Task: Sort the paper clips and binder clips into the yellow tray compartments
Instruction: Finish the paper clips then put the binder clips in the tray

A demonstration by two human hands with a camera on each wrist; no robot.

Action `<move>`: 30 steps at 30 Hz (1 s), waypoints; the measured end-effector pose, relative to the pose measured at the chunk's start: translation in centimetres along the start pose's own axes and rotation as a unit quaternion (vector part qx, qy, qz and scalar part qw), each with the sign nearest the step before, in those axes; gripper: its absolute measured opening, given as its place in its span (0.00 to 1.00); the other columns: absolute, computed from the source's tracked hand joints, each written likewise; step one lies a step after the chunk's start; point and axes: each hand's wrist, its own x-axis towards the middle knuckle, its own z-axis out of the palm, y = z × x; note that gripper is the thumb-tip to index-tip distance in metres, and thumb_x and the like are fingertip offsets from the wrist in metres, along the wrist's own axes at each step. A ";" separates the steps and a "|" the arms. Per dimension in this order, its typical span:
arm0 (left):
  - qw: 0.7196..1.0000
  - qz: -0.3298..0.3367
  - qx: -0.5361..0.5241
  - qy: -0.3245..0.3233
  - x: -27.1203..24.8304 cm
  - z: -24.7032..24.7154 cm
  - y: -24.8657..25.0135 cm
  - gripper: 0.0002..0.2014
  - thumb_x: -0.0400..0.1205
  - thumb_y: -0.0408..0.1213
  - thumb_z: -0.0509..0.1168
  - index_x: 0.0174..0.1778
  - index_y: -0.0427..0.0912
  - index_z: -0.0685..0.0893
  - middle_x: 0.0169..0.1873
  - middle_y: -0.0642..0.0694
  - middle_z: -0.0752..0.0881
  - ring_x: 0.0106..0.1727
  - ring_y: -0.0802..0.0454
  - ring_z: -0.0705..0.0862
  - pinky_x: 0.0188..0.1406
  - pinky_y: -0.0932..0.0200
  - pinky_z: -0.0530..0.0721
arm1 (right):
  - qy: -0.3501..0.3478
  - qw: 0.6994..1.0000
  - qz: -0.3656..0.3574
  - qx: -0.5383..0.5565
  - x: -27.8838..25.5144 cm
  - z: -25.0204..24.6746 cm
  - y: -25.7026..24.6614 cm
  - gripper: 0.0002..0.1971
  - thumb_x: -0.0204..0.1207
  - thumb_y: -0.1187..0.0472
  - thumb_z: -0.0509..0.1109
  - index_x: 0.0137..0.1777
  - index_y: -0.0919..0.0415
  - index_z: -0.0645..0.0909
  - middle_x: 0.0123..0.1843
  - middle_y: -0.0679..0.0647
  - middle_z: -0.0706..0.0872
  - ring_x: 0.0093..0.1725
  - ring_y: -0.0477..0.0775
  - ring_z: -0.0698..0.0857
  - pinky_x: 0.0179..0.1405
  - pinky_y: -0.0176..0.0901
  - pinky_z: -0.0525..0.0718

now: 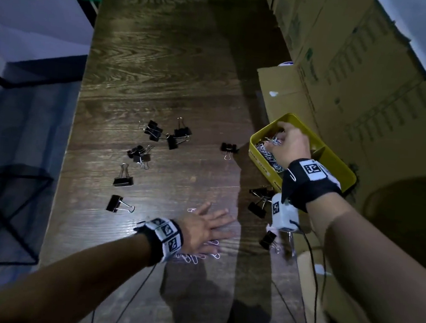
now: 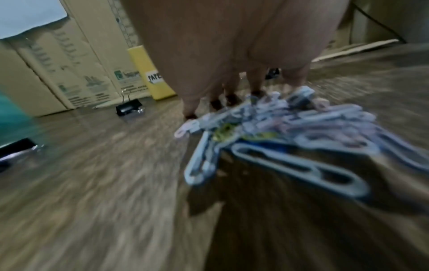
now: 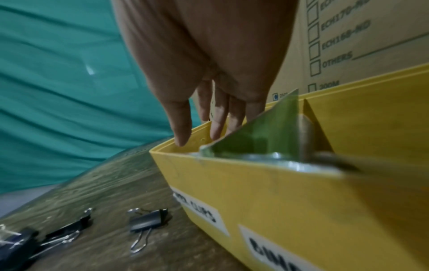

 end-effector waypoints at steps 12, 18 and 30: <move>0.969 -0.225 -0.074 0.070 -6.1 1.0 -1.8 0.49 0.64 0.76 0.60 0.77 0.62 0.49 0.73 0.45 0.61 0.70 0.44 0.65 0.67 0.37 0.71 | -0.144 0.975 -0.157 -0.063 -15.0 8.3 0.0 0.34 0.70 0.46 0.75 0.74 0.52 0.69 0.69 0.49 0.73 0.64 0.45 0.73 0.63 0.40 0.73; 0.960 -0.255 -0.109 0.038 -6.1 2.2 -0.2 0.47 0.63 0.63 0.73 0.75 0.57 0.59 0.70 0.44 0.62 0.67 0.39 0.66 0.59 0.40 0.77 | -0.231 0.943 -0.126 -0.202 -19.1 15.0 2.4 0.57 0.57 0.38 0.80 0.81 0.56 0.52 0.73 0.57 0.62 0.72 0.59 0.61 0.72 0.53 0.69; 0.883 -0.264 -0.295 0.252 -7.9 4.5 0.3 0.18 0.76 0.36 0.70 0.62 0.48 0.84 0.56 0.46 0.88 0.56 0.51 0.86 0.59 0.65 0.77 | -0.246 0.952 -0.116 -0.137 -18.5 15.4 1.4 0.20 0.76 0.57 0.71 0.66 0.64 0.80 0.63 0.60 0.82 0.59 0.60 0.84 0.59 0.46 0.81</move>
